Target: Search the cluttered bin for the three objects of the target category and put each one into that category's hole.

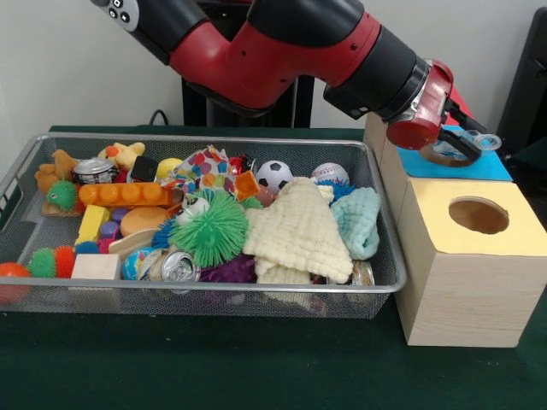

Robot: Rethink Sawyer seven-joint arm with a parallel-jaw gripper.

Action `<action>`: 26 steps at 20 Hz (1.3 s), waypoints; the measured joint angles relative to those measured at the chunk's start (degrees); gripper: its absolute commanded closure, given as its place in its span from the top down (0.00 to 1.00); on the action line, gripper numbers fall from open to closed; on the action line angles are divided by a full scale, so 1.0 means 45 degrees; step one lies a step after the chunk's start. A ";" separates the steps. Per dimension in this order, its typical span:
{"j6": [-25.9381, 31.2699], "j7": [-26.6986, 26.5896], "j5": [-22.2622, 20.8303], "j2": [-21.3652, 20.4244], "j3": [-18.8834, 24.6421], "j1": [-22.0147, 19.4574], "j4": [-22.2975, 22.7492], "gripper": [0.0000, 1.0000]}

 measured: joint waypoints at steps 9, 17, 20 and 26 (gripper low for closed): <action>0.0176 0.0000 -0.0881 0.0360 0.0002 -0.0394 -0.0004 0.00; 0.0367 0.0000 -0.1634 0.0482 0.0004 -0.0550 -0.0002 0.00; 0.0464 0.0000 -0.1723 0.0482 0.0029 -0.0616 -0.0004 0.00; 0.0616 0.0000 -0.1851 0.0481 0.0167 -0.0652 -0.0004 1.00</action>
